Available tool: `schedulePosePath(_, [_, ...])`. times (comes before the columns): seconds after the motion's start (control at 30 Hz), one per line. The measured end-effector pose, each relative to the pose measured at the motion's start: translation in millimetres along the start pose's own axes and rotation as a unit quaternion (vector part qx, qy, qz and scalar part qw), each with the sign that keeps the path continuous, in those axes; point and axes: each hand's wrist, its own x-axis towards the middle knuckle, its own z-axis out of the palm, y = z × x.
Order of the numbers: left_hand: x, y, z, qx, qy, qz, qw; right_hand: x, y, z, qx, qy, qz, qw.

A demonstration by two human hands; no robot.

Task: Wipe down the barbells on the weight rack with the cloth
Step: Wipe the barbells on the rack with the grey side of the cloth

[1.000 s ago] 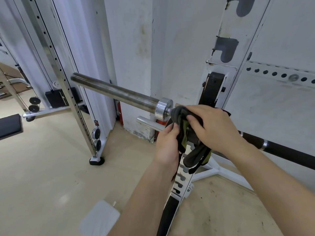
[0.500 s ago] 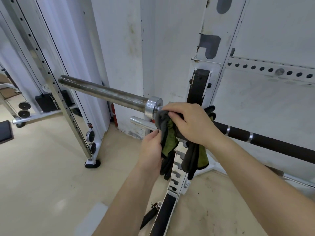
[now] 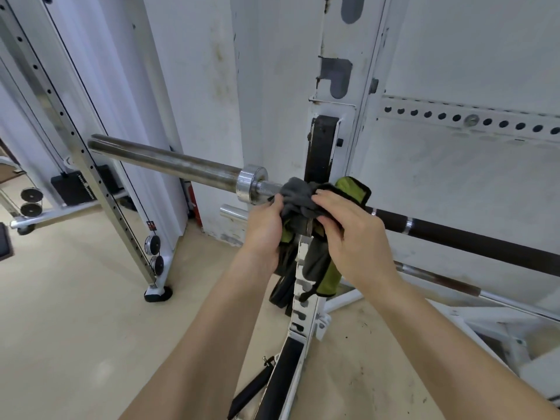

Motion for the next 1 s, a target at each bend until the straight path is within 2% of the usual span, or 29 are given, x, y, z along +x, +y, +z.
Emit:
schedulePosePath(0.07, [-8,4,-10,0.154,0.014,0.066,0.986,6,-4,-12,0.052,0.019,0.056,0.997])
schedulePosePath(0.13, [-21,17,-20,0.219,0.015,0.139,0.966,17,-7,-28,0.108,0.075,0.113,0.985])
schedulePosePath(0.23, [-37,55,-7,0.164,0.053,0.259,0.95,40,-10,-60,0.137,0.191,0.119,0.965])
schedulePosePath(0.3, [-43,74,23,0.18,0.029,0.323,0.929,56,-7,-83,0.128,0.248,0.103,0.955])
schedulePosePath(0.33, [-46,75,41,0.225,0.004,0.34,0.913,62,-3,-96,0.118,0.268,0.095,0.951])
schedulePosePath(0.4, [-46,62,70,0.369,-0.059,0.372,0.85,70,8,-121,0.095,0.292,0.084,0.948])
schedulePosePath(0.47, [-42,35,89,0.52,-0.118,0.371,0.76,64,21,-140,0.05,0.258,0.097,0.96])
schedulePosePath(0.5, [-38,21,94,0.598,-0.125,0.37,0.7,56,30,-146,0.017,0.199,0.114,0.973])
schedulePosePath(0.57, [-30,1,97,0.711,-0.089,0.406,0.567,27,51,-145,-0.049,-0.004,0.168,0.985])
schedulePosePath(0.6, [-27,-3,97,0.723,-0.076,0.43,0.536,9,60,-139,-0.1,-0.116,0.185,0.971])
schedulePosePath(0.63, [-24,-4,95,0.705,-0.076,0.444,0.548,-8,66,-132,-0.169,-0.195,0.177,0.95])
schedulePosePath(0.67, [-22,-2,93,0.673,-0.088,0.442,0.586,-22,70,-127,-0.238,-0.227,0.15,0.932])
schedulePosePath(0.7, [-18,-1,91,0.646,-0.108,0.442,0.613,-30,74,-121,-0.29,-0.226,0.118,0.922])
schedulePosePath(0.73, [-14,1,90,0.637,-0.131,0.447,0.615,-33,76,-116,-0.324,-0.218,0.089,0.916])
schedulePosePath(0.8, [-6,3,92,0.665,-0.204,0.422,0.581,-32,80,-107,-0.354,-0.19,0.028,0.915])
schedulePosePath(0.87, [-2,0,103,0.715,-0.261,0.336,0.554,-29,87,-100,-0.371,-0.171,-0.016,0.913])
schedulePosePath(0.9, [1,-4,110,0.746,-0.256,0.331,0.517,-29,91,-100,-0.38,-0.16,-0.023,0.911])
schedulePosePath(0.97, [4,-16,127,0.783,-0.216,0.383,0.44,-32,102,-108,-0.399,-0.138,-0.027,0.906])
schedulePosePath(1.0, [3,-22,135,0.785,-0.199,0.402,0.428,-36,107,-115,-0.406,-0.133,-0.031,0.903])
